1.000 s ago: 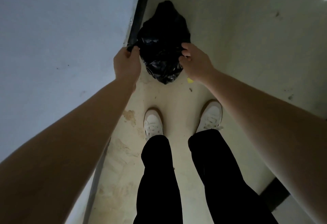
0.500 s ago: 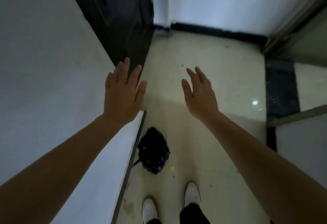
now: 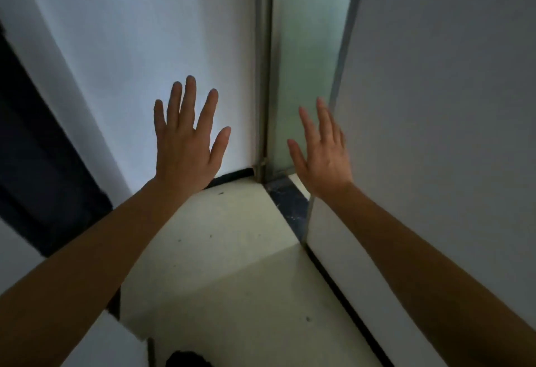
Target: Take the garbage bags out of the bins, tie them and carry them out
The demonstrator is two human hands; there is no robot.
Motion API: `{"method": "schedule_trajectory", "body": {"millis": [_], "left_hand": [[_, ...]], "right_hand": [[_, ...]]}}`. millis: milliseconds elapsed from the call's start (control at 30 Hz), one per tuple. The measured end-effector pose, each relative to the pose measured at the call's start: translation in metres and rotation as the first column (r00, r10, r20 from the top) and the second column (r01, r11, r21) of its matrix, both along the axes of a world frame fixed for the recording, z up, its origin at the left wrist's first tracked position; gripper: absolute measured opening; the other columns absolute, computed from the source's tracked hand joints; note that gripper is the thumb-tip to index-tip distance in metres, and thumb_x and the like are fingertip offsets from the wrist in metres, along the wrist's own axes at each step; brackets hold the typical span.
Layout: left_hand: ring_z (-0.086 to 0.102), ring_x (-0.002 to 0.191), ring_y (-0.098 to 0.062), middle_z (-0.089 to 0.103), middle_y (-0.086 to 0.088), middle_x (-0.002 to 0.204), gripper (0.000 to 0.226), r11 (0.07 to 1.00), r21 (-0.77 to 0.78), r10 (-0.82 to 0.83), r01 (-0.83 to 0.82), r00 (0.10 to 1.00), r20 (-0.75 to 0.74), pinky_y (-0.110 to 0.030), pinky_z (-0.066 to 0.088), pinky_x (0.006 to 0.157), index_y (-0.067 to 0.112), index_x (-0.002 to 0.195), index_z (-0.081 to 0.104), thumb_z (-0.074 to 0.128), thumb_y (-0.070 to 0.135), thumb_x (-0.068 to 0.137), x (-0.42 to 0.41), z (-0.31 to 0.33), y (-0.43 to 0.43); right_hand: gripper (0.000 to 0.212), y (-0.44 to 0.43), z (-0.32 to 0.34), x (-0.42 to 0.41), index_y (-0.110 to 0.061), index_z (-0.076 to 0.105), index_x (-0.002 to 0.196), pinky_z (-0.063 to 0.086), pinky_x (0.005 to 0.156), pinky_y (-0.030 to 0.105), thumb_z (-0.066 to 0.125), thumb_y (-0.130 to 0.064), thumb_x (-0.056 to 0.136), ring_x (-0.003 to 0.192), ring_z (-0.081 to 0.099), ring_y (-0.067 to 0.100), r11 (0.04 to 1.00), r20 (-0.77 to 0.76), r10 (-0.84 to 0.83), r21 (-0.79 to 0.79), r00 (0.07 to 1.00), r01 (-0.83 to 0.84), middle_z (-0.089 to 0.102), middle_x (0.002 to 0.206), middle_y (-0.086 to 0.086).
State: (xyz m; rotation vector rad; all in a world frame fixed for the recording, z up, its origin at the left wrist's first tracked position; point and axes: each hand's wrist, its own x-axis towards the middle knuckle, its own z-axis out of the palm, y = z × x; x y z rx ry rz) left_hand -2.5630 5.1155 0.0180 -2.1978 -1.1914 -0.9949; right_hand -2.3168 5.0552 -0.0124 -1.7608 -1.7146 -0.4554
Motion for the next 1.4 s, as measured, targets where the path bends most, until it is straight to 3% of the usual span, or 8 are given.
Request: {"method": "schedule_trajectory", "body": {"millis": [200,367,533,700,967,1100,1267,1400], "left_hand": [[0.015,0.151,-0.04,0.016,-0.022,0.164,0.064,0.946,0.089,-0.316,0.313,0.949,0.02,-0.06,0.013,0.119,0.013,0.156,0.026,0.029,0.049,0.104,0.168,0.072,-0.095],[0.021,0.148,-0.044,0.021,-0.026,0.161,0.063,0.781,0.211,-0.606,0.588,0.795,0.03,-0.061,0.016,0.118,0.011,0.155,0.029,0.034,0.047,0.104,0.34,0.105,-0.234],[0.021,0.149,-0.043,0.021,-0.027,0.161,0.063,0.54,0.23,-0.837,0.81,0.545,0.046,-0.061,0.016,0.118,0.009,0.155,0.031,0.036,0.046,0.103,0.494,0.087,-0.432],[0.015,0.152,-0.039,0.017,-0.024,0.163,0.063,0.27,0.212,-0.957,0.939,0.285,-0.044,-0.064,0.012,0.117,0.012,0.156,0.029,0.036,0.046,0.103,0.59,0.075,-0.611],[0.014,0.152,-0.037,0.016,-0.023,0.164,0.066,-0.061,0.144,-0.998,0.988,-0.057,-0.037,-0.062,0.008,0.12,0.012,0.157,0.027,0.035,0.047,0.101,0.708,0.052,-0.803],[0.009,0.153,-0.036,0.012,-0.021,0.165,0.065,-0.185,0.101,-0.983,0.978,-0.183,-0.028,-0.06,0.003,0.121,0.014,0.157,0.026,0.033,0.048,0.102,0.77,0.042,-0.864],[0.014,0.152,-0.039,0.016,-0.022,0.164,0.064,-0.35,0.105,-0.936,0.931,-0.353,0.011,-0.063,0.008,0.12,0.014,0.156,0.028,0.034,0.049,0.103,0.836,0.038,-0.95],[0.016,0.151,-0.039,0.018,-0.022,0.164,0.064,-0.497,0.067,-0.865,0.865,-0.5,0.048,-0.063,0.012,0.119,0.014,0.156,0.029,0.039,0.047,0.103,0.853,0.03,-1.043]], "right_hand": [[0.063,-0.175,0.054,0.131,-0.02,0.02,0.159,0.018,0.121,0.048,0.037,-0.046,0.104,0.152,0.017,0.034,0.964,0.049,-0.251,0.104,0.967,0.245,0.011,0.166,0.015],[0.061,-0.374,0.076,0.24,-0.016,0.029,0.156,0.018,0.123,0.047,0.044,-0.042,0.103,0.152,0.018,0.035,0.872,0.138,-0.474,0.206,0.869,0.443,0.016,0.164,0.018],[0.064,-0.611,0.076,0.333,-0.017,0.022,0.158,0.011,0.124,0.049,0.039,-0.046,0.104,0.154,0.007,0.033,0.654,0.23,-0.756,0.215,0.613,0.726,0.007,0.166,0.018],[0.067,-0.808,0.07,0.376,-0.018,0.02,0.158,0.013,0.123,0.053,0.042,-0.046,0.102,0.154,0.005,0.032,0.328,0.114,-0.944,0.237,0.309,0.915,0.004,0.166,0.017],[0.07,-0.997,0.041,0.403,-0.012,0.024,0.157,0.018,0.12,0.055,0.052,-0.04,0.1,0.153,0.01,0.038,-0.045,0.079,-0.995,0.232,-0.065,0.972,0.007,0.165,0.021],[0.072,-1.052,0.039,0.421,-0.013,0.018,0.159,0.014,0.122,0.053,0.046,-0.044,0.101,0.154,0.006,0.036,-0.163,0.186,-0.961,0.221,-0.206,0.962,0.003,0.166,0.021],[0.07,-1.117,0.045,0.424,-0.014,0.018,0.159,0.014,0.122,0.055,0.041,-0.047,0.102,0.154,0.004,0.035,-0.325,0.27,-0.89,0.191,-0.368,0.926,0.001,0.166,0.02],[0.072,-1.175,0.036,0.397,-0.013,0.018,0.159,0.016,0.122,0.054,0.049,-0.042,0.1,0.154,0.005,0.035,-0.484,0.306,-0.801,0.177,-0.515,0.857,0.003,0.166,0.02]]}}
